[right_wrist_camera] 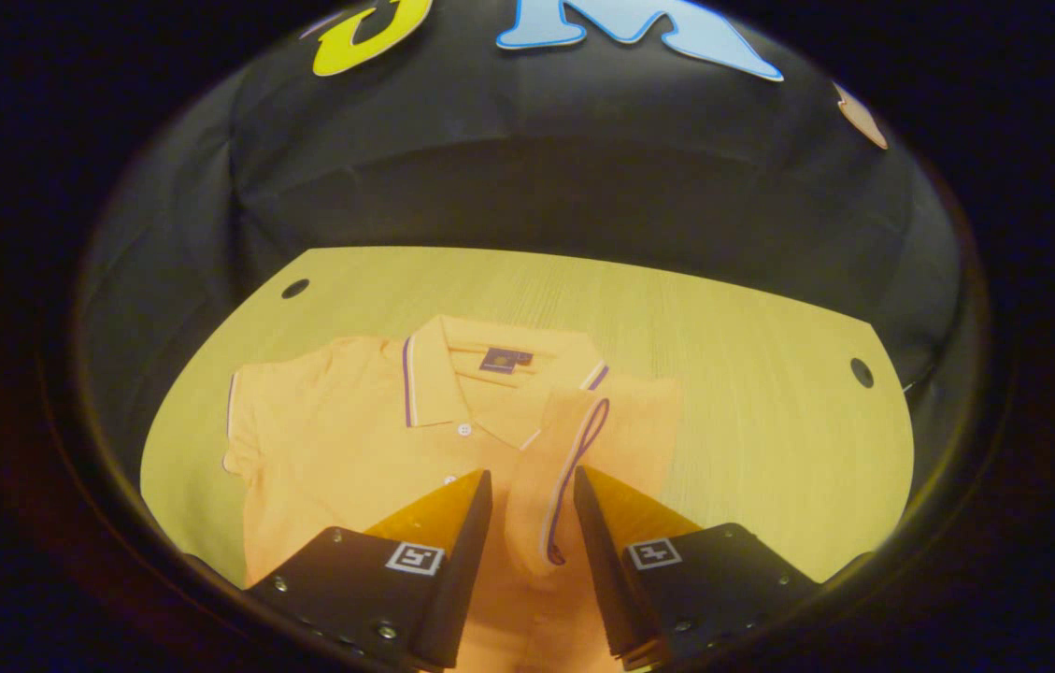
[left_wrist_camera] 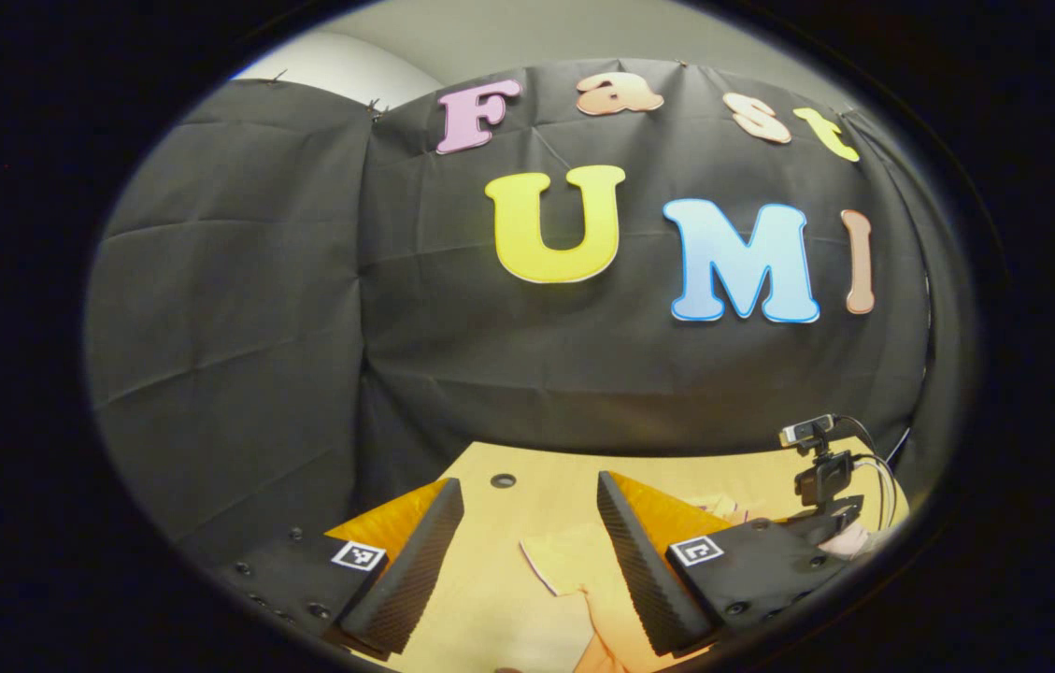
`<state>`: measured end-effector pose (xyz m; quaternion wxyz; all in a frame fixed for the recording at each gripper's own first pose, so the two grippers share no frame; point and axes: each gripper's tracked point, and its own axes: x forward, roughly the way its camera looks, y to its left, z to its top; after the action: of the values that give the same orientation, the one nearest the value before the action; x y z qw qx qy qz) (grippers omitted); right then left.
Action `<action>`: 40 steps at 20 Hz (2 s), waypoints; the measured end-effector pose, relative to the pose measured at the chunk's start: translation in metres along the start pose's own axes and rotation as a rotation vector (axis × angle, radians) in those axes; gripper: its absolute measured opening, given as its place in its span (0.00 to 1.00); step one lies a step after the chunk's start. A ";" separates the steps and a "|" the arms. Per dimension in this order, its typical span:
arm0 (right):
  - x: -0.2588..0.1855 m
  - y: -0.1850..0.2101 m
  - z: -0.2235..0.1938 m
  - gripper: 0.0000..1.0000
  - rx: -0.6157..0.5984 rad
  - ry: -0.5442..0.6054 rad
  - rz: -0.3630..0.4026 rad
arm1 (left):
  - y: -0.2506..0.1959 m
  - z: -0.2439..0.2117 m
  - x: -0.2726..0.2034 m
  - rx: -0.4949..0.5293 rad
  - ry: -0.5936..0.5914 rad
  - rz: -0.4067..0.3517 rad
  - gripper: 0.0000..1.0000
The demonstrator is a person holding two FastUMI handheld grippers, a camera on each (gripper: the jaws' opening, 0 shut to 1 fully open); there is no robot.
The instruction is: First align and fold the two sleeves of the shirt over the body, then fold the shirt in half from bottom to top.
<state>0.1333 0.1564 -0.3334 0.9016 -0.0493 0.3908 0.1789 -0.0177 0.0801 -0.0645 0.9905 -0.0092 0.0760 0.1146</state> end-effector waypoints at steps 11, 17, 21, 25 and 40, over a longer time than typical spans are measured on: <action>-0.074 -0.013 0.034 0.57 0.045 -0.133 -0.020 | -0.002 -0.081 0.070 -0.008 0.117 -0.083 0.95; -0.124 -0.021 0.034 0.57 0.109 -0.188 -0.044 | 0.000 -0.143 0.117 -0.024 0.214 -0.124 0.95; -0.159 -0.036 0.027 0.57 0.155 -0.225 -0.083 | -0.003 -0.192 0.144 -0.030 0.293 -0.140 0.95; -0.189 -0.060 0.013 0.57 0.198 -0.243 -0.151 | -0.006 -0.235 0.164 -0.040 0.373 -0.140 0.95; -0.221 -0.097 -0.020 0.57 0.284 -0.242 -0.249 | -0.005 -0.337 0.176 -0.033 0.579 0.001 0.95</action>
<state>0.0155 -0.0009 -0.1928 0.9549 0.0520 0.2920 0.0143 0.1023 0.1031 -0.4243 0.9271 -0.0578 0.3538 0.1091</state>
